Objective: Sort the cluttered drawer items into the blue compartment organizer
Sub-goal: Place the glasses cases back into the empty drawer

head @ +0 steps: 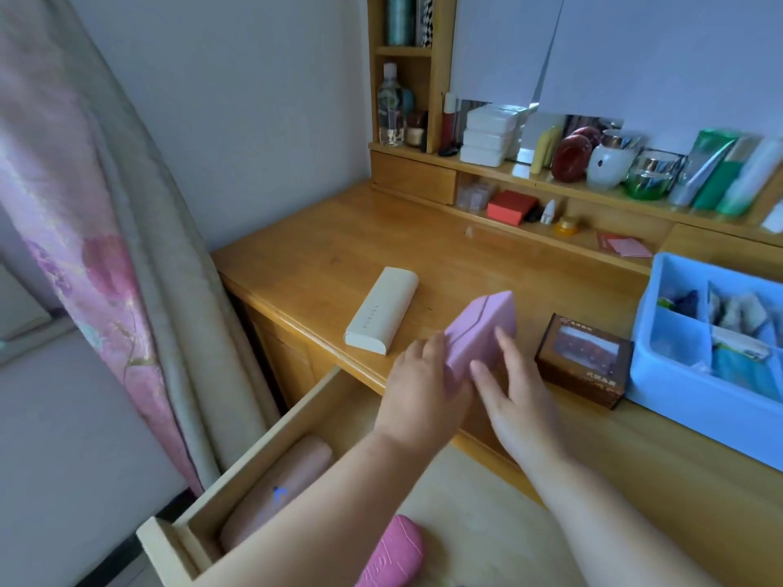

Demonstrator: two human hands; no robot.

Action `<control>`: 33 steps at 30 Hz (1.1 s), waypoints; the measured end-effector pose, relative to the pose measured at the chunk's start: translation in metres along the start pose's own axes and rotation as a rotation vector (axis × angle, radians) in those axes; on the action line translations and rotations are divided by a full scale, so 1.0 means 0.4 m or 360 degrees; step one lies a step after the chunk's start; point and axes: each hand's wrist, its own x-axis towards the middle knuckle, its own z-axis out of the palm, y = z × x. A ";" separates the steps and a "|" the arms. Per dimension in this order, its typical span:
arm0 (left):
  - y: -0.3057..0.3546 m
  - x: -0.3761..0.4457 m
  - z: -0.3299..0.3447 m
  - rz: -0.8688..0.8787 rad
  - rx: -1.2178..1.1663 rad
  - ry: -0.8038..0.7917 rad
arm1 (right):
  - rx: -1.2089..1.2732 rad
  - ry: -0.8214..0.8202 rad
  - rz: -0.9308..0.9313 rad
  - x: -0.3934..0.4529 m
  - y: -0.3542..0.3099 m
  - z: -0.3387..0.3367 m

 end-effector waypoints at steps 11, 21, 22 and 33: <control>-0.160 0.180 -0.088 -0.0441 0.0379 -0.0102 | -0.0245 -0.0033 -0.0156 0.000 0.050 0.011; -0.236 -0.017 -0.167 -0.0360 -0.0370 0.0119 | -0.0511 -0.0247 -0.0195 -0.049 0.046 -0.026; -0.243 -0.081 -0.191 -0.0315 -0.0414 0.0091 | -0.0554 -0.0282 -0.0192 -0.056 0.046 -0.032; -0.329 -0.382 -0.084 -0.0405 0.0398 -0.0845 | -0.0706 -0.0227 -0.0436 -0.198 0.022 -0.038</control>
